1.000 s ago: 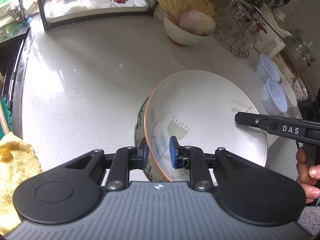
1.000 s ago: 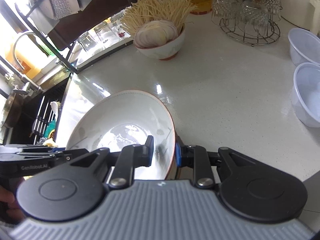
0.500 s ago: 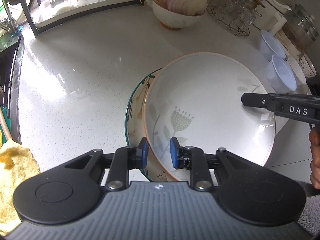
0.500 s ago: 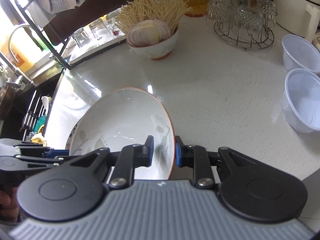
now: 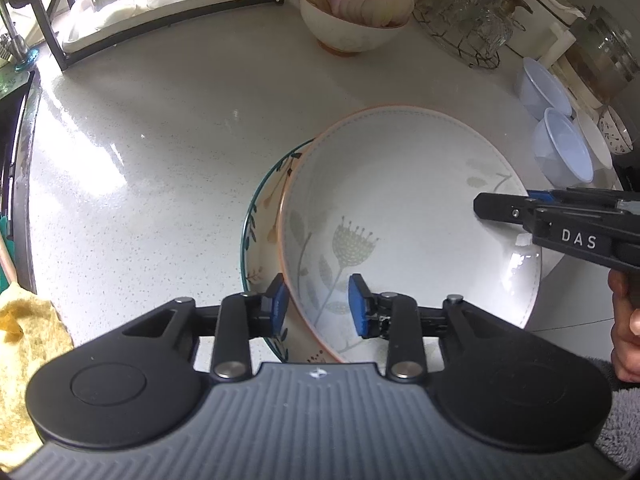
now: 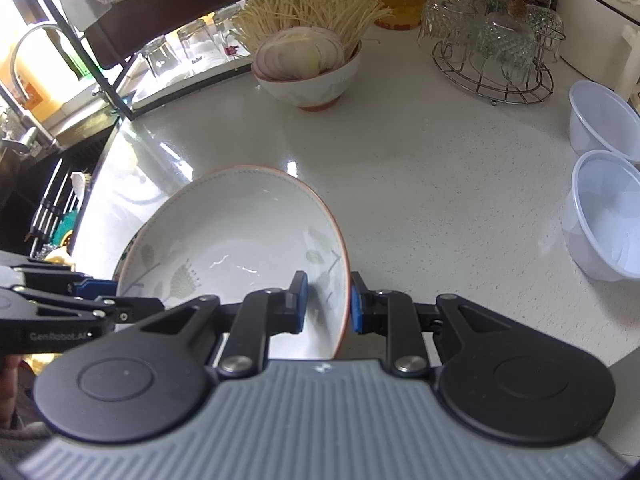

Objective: Organize plates and bowls
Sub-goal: 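Lower the leaf-print plate onto the bird-pattern plate stack and open the left gripper, then withdraw the open left gripper from the plate stack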

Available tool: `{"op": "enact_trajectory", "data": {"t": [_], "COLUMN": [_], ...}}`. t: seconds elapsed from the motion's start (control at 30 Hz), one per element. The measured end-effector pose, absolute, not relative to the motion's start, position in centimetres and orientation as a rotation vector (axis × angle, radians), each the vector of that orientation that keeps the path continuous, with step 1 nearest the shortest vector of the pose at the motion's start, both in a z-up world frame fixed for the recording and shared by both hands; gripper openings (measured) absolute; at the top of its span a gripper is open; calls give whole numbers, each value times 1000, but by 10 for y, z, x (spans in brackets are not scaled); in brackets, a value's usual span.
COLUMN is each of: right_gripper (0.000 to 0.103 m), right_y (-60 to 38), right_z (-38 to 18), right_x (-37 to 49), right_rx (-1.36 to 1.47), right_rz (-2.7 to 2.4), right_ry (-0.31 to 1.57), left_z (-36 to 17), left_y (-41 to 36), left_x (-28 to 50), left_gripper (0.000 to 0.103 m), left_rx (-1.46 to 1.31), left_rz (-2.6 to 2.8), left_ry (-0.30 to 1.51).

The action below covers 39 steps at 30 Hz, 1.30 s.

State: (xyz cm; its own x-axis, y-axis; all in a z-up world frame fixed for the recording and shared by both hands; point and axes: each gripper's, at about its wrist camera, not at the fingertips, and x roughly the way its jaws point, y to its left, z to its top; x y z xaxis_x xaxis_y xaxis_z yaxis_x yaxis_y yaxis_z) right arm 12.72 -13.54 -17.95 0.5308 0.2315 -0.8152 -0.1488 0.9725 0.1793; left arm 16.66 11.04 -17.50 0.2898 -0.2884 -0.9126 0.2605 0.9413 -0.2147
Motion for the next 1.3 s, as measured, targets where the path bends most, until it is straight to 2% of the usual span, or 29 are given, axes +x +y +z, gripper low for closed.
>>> {"op": "enact_trajectory", "data": {"t": [0.03,0.17,0.47,1.03,1.3], "right_gripper": [25,25,25,27,27], "right_y": [-135,-134,-134,-122,-128], "right_z": [-180,-180,-183,-189,-165], "right_x": [128,129,132,137,134], "right_rx": [89,84,102,105,138], "right_rz": [230,239,268,258,214], "right_ry": [986,992,1018,1062,949], "left_z": [-175,-172,-152,-152,-134], "left_y": [110,109,118,125,123], "left_x": [167,169,171,170,172], "left_gripper": [53,61,61,61,61], "left_rx": [-37,-39,-68,-46,-11], "left_rz": [-377,-366,-342,-339,-354], "left_ry": [1225,1218,1155,1125,1054]}}
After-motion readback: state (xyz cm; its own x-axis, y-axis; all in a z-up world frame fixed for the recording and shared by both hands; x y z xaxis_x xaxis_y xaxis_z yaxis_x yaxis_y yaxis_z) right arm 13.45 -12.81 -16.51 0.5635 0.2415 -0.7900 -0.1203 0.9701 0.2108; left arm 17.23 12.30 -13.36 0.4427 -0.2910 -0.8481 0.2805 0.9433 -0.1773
